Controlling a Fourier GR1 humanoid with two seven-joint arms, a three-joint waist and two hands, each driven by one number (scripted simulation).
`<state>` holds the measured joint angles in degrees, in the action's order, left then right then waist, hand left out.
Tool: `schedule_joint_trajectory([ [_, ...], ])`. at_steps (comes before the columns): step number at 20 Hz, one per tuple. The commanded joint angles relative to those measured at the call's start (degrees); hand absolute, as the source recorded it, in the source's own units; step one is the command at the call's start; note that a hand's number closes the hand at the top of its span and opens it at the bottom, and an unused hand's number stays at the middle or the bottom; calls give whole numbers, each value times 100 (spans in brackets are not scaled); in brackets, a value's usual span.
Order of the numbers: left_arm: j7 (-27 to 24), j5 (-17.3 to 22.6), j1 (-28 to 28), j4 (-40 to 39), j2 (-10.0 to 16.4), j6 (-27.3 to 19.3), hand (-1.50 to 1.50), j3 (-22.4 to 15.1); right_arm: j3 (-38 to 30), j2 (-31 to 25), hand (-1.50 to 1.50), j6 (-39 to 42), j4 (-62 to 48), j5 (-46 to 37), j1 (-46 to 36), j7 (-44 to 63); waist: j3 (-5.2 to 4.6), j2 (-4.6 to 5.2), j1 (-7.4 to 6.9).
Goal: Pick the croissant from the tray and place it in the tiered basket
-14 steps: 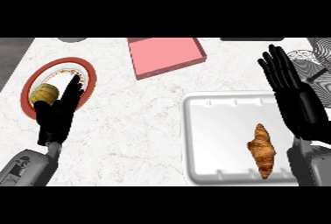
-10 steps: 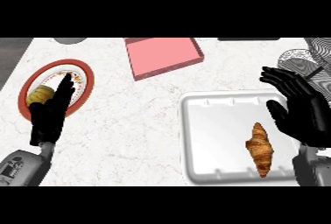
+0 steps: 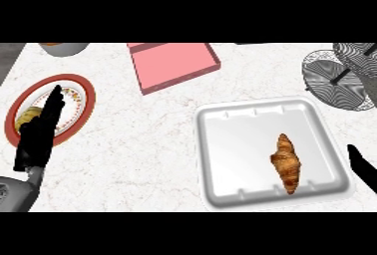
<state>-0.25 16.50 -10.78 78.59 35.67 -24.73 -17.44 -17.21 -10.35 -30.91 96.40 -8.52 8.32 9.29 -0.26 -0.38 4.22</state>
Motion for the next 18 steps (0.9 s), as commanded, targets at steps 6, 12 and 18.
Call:
schedule_joint_trajectory([
  [6,-163,-197,75,74,-94,20,0,-116,1064,-119,-150,321,2006,-2078,1793,2452,-40,62,-321],
  [12,-61,-303,-43,198,-110,90,0,-246,1336,-1160,-150,2164,2893,-2371,1709,4586,-35,89,-541],
  [18,157,-432,-412,136,-256,110,0,-268,1544,-1348,-150,3225,3139,-2578,-1,7071,1,90,-602],
])
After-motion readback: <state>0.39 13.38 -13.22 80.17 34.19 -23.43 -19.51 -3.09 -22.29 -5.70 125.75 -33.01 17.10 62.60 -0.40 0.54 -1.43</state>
